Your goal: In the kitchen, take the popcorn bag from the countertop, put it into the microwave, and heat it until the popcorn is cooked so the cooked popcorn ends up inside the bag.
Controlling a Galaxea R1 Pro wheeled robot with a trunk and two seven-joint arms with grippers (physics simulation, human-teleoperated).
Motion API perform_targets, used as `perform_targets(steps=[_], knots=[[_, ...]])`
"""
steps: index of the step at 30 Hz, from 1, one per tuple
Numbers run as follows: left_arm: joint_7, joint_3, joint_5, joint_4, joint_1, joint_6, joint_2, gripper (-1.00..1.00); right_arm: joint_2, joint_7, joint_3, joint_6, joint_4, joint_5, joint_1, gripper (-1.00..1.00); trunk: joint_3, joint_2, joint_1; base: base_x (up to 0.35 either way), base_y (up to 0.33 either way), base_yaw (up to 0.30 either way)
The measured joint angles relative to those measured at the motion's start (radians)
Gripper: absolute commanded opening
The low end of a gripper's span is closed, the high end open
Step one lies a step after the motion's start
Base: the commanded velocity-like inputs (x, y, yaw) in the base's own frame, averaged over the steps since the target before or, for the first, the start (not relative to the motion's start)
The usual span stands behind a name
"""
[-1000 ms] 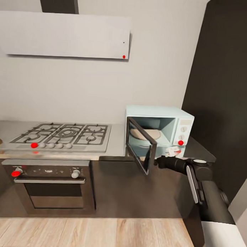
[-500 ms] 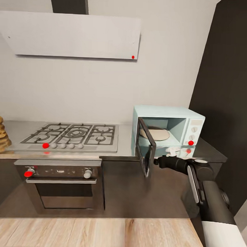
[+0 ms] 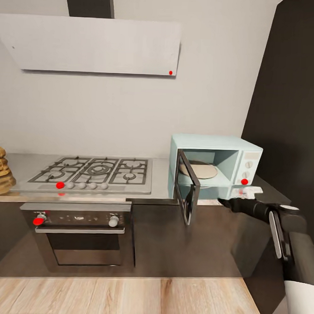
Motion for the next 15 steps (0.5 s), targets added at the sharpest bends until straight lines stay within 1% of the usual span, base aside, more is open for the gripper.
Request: perform_targets(steps=[1, 2, 4, 5, 6, 7, 9, 12, 15], knots=[[0.0, 0.0, 0.0, 0.0, 0.0, 0.0, 0.0, 1.0, -0.006, -0.01, -0.031, -0.001, 0.023, 0.033, 0.0, 1.0, 0.0, 0.0, 0.0, 0.0, 0.0, 0.0], [0.0, 0.0, 0.0, 0.0, 0.0, 0.0, 0.0, 1.0, -0.007, -0.014, -0.043, -0.001, 0.04, 0.056, 0.0, 1.0, 0.0, 0.0, 0.0, 0.0, 0.0, 0.0], [0.0, 0.0, 0.0, 0.0, 0.0, 0.0, 0.0, 1.0, -0.009, -0.025, -0.056, -0.006, 0.083, 0.127, 0.0, 1.0, 0.0, 0.0, 0.0, 0.0, 0.0, 0.0], [0.0, 0.0, 0.0, 0.0, 0.0, 0.0, 0.0, 1.0, -0.009, -0.035, -0.06, -0.02, 0.114, 0.176, 0.0, 1.0, 0.0, 0.0, 0.0, 0.0, 0.0, 0.0], [0.0, 0.0, 0.0, 0.0, 0.0, 0.0, 0.0, 1.0, -0.009, -0.087, -0.066, -0.063, 0.181, 0.237, 0.0, 1.0, 0.0, 0.0, 0.0, 0.0, 0.0, 0.0], [0.0, 0.0, 0.0, 0.0, 0.0, 0.0, 0.0, 1.0, -0.008, -0.108, -0.069, -0.07, 0.209, 0.243, 0.0, 1.0, 0.0, 0.0, 0.0, 0.0, 0.0, 0.0], [0.0, 0.001, 0.0, 0.0, 0.0, 0.0, 0.0, 1.0, -0.008, -0.139, -0.081, -0.079, 0.3, 0.252, 0.0, 1.0, 0.0, 0.0, 0.0, 0.0, 0.0, 0.0], [0.0, 0.001, 0.0, 0.0, 0.0, 0.0, 0.0, 1.0, -0.008, -0.147, -0.1, -0.091, 0.391, 0.255, 0.0, 1.0, 0.0, 0.0, 0.0, 0.0, 0.0, 0.0], [0.001, 0.001, 0.0, 0.0, 0.0, 0.0, 0.0, 1.0, -0.007, -0.151, -0.107, -0.113, 0.532, 0.256, 0.0, 1.0, 0.0, 0.0, 0.0, 0.0, 0.0, 0.0]])
